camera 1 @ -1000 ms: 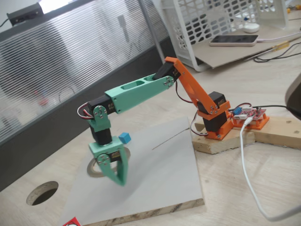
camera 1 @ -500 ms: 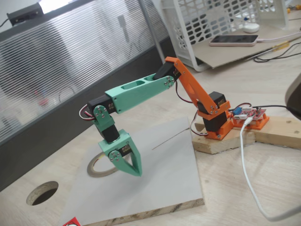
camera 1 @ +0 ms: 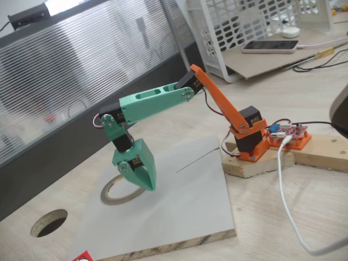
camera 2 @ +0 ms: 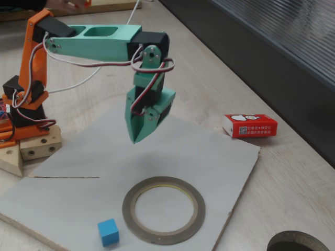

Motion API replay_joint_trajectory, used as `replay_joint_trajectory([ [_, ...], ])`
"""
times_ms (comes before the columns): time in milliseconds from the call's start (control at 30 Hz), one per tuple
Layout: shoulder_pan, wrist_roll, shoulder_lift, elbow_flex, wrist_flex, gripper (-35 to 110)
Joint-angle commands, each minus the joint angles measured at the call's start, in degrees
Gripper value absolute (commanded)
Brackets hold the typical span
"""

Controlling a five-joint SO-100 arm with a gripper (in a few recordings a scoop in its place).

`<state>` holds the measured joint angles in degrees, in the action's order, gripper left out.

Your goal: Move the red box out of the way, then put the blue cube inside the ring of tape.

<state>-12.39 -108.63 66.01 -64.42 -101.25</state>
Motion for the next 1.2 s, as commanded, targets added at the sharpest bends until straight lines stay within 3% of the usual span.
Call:
replay_joint_trajectory([
  [0,9.0,-1.1,3.5,0.1,-0.4,0],
  [433,38.2,-1.1,6.6,0.1,-1.0,0],
  [1000,38.2,-0.7,7.3,1.0,-0.1,0],
  [1167,38.1,-0.6,7.2,1.0,6.1,0],
])
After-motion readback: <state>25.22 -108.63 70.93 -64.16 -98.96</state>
